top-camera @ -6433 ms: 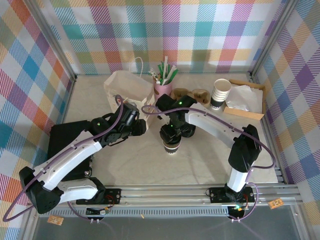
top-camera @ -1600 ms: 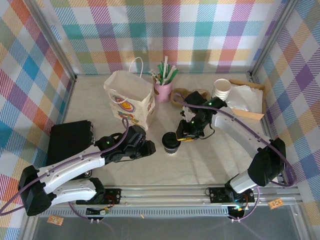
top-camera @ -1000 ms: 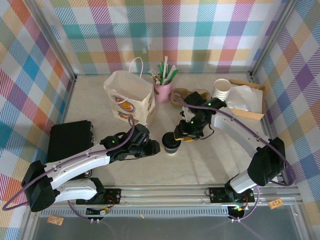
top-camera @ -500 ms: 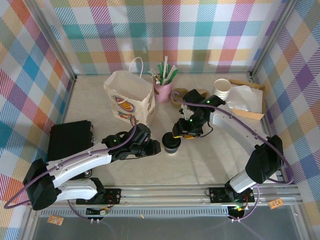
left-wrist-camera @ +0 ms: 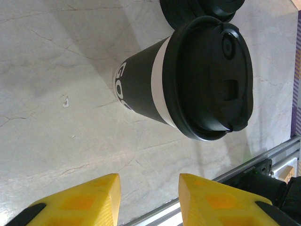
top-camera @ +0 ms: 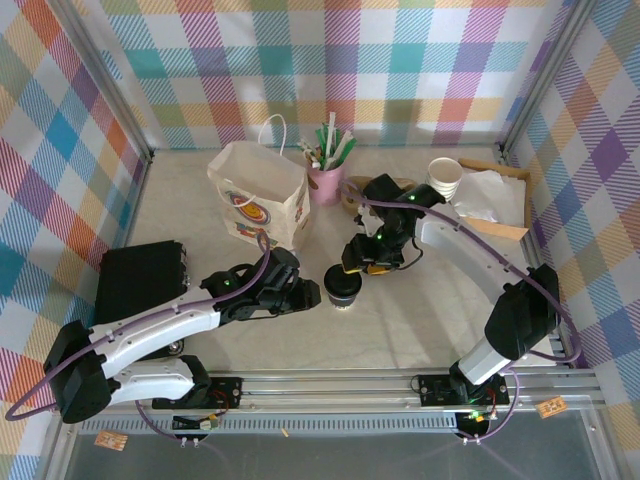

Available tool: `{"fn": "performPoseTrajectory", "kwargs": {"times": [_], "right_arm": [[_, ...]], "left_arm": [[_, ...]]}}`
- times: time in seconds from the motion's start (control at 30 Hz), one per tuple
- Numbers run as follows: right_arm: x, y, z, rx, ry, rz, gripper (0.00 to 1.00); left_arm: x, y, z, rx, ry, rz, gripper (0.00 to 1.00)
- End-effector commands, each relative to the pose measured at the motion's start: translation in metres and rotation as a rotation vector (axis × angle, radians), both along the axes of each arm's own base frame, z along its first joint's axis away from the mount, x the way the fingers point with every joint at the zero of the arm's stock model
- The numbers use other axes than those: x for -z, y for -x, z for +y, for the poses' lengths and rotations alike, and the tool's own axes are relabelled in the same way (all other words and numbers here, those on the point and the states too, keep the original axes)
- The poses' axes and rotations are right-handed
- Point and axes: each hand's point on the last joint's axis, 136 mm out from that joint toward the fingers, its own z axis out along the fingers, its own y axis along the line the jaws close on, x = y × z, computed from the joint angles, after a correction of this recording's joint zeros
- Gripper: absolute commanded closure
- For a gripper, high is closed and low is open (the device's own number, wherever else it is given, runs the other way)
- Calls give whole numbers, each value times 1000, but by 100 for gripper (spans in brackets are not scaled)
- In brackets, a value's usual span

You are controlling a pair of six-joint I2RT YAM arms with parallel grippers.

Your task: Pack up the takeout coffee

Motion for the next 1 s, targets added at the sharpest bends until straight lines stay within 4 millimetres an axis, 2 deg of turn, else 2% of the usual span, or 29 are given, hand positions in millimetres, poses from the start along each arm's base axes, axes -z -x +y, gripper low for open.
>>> {"fn": "performPoseTrajectory", "kwargs": {"times": [0.0, 0.27, 0.43, 0.67, 0.73, 0.8, 0.87, 0.97], "right_arm": [[-2, -1, -4, -27, 22, -12, 39], [-10, -13, 5, -70, 4, -48, 31], [-10, -18, 4, -82, 25, -69, 27], [-4, -12, 4, -90, -4, -75, 24], [-4, -9, 7, -90, -16, -55, 25], [-5, -6, 12, -94, -46, -42, 33], [-3, -2, 17, -97, -70, -27, 34], [2, 1, 20, -88, -86, 0, 32]], "left_arm": [[-4, 2, 2, -6, 17, -22, 63], [-6, -2, -3, -7, 49, -43, 62], [-11, -4, -7, 9, 52, -60, 62], [-15, -3, -8, 26, 72, -79, 62], [-13, -4, -10, 23, 81, -81, 62], [-14, -6, -15, 26, 100, -87, 65], [-15, -9, -24, 47, 129, -102, 68], [-8, -9, -31, 69, 134, -88, 68]]}}
